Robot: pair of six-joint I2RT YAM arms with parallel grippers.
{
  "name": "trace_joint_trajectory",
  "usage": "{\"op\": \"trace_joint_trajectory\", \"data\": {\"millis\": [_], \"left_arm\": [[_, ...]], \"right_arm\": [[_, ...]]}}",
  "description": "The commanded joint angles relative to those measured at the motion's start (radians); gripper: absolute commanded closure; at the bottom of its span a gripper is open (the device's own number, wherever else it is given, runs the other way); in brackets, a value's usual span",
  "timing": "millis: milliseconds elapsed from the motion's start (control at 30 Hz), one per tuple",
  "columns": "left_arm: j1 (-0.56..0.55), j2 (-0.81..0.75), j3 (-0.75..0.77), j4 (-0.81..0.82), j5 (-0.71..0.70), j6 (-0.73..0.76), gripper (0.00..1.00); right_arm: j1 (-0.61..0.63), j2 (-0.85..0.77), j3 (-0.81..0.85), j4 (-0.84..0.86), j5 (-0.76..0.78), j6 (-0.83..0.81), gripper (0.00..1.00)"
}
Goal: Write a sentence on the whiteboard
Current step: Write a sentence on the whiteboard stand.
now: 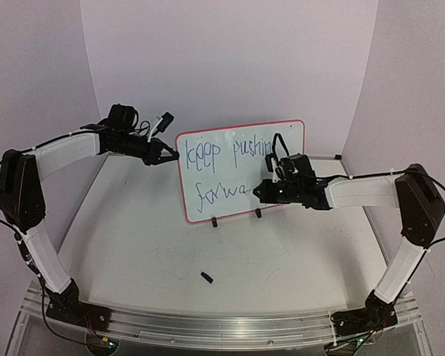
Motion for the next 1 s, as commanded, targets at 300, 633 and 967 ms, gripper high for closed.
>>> {"op": "trace_joint_trajectory", "data": {"millis": [300,633,967], "left_arm": [[-0.022,0.000,0.010,-0.083,-0.012,0.021,1.00],[-0.023,0.003,0.010,-0.083,-0.012,0.021,1.00],[-0.023,0.003,0.009,-0.083,-0.015,0.021,1.00]], "right_arm": [[-0.007,-0.019,-0.005,0.012,0.094,0.001,1.00],[-0.007,-0.167,-0.053,0.020,0.020,-0.031,1.00],[-0.035,-0.249,-0.109,0.018,-0.164,-0.082,1.00]]}}
